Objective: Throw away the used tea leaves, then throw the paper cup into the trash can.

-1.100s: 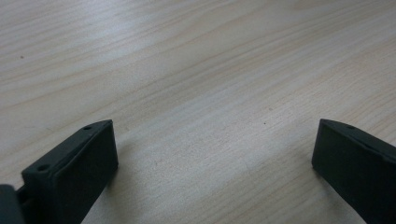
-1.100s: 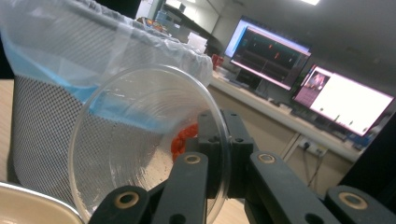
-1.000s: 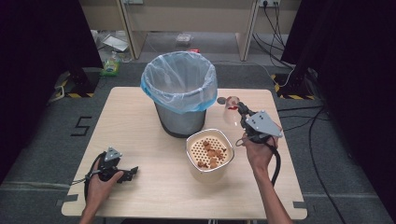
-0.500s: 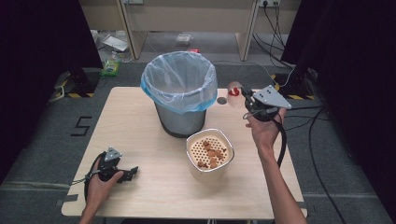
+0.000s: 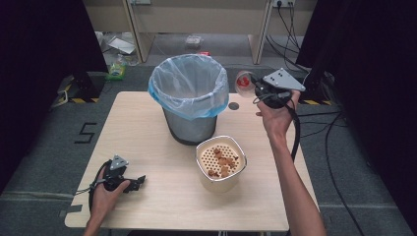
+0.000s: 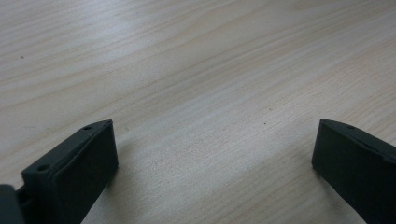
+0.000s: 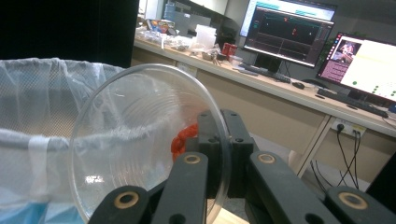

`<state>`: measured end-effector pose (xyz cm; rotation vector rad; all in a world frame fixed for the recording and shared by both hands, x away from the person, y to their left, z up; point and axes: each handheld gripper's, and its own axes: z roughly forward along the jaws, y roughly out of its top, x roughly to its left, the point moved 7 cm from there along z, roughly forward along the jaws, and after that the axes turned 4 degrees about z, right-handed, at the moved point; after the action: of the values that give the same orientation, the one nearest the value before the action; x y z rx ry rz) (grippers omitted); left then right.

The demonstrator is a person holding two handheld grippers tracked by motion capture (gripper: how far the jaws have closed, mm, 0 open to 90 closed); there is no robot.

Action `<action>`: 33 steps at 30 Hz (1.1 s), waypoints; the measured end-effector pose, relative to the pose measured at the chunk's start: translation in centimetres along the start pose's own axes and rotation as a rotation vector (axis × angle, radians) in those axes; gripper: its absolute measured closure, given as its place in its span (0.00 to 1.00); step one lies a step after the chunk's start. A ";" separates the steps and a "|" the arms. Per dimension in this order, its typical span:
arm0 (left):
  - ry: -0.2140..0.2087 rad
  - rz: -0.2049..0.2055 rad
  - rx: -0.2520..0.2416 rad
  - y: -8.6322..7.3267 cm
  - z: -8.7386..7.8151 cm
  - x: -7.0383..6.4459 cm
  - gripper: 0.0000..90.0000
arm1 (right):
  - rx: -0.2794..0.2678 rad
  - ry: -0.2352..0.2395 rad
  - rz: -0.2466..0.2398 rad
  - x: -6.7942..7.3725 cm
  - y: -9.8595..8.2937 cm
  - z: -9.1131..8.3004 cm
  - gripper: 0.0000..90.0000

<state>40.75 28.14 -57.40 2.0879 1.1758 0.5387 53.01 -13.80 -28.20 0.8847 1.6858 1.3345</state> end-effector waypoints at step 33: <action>0.000 0.001 0.001 0.0 0.0 0.0 0.00 | 0.136 0.188 -0.013 9.2 4.3 9.2 0.92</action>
<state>40.74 28.15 -57.40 2.0896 1.1747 0.5388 57.36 -0.89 -26.70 0.8450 1.9430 1.3415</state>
